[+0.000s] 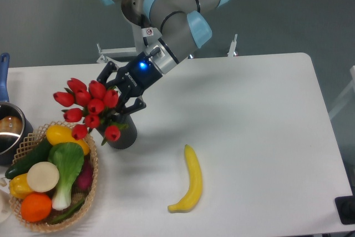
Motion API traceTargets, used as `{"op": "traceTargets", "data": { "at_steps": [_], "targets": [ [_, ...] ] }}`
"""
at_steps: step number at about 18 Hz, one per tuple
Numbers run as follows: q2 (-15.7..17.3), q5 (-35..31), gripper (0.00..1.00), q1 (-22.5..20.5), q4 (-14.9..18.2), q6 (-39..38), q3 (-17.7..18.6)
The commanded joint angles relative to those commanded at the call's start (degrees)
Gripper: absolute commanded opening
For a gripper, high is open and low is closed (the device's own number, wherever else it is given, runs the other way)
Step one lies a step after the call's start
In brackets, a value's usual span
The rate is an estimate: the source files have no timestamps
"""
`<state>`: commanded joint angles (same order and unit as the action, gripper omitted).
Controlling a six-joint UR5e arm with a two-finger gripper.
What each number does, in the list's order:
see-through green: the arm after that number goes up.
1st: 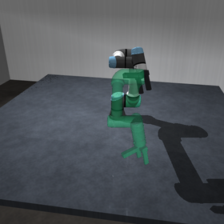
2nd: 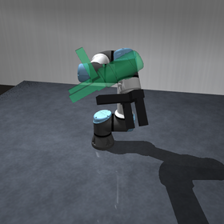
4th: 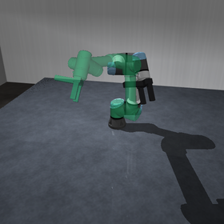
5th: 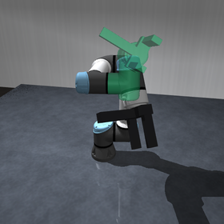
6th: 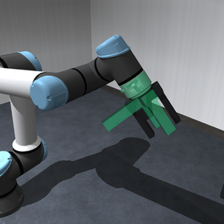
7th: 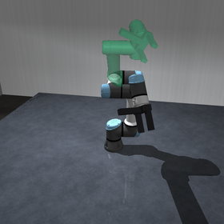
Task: Insert the flowers into the vase
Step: 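Lower the tulip stems into the black vase opening, then open the gripper to release the tulips in the vase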
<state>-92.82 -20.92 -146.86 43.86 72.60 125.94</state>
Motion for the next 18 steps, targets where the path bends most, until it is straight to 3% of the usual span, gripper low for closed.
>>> {"op": "traceTargets", "data": {
  "at_steps": [6,12,18],
  "targets": [
    [4.7,-2.9,1.00,-3.3,0.2,0.0,3.1],
    [9.9,-15.2,1.00,-4.6,0.2,0.0,3.1],
    [11.0,-14.9,1.00,-5.7,0.3,-1.1,2.8]
  ]
}}
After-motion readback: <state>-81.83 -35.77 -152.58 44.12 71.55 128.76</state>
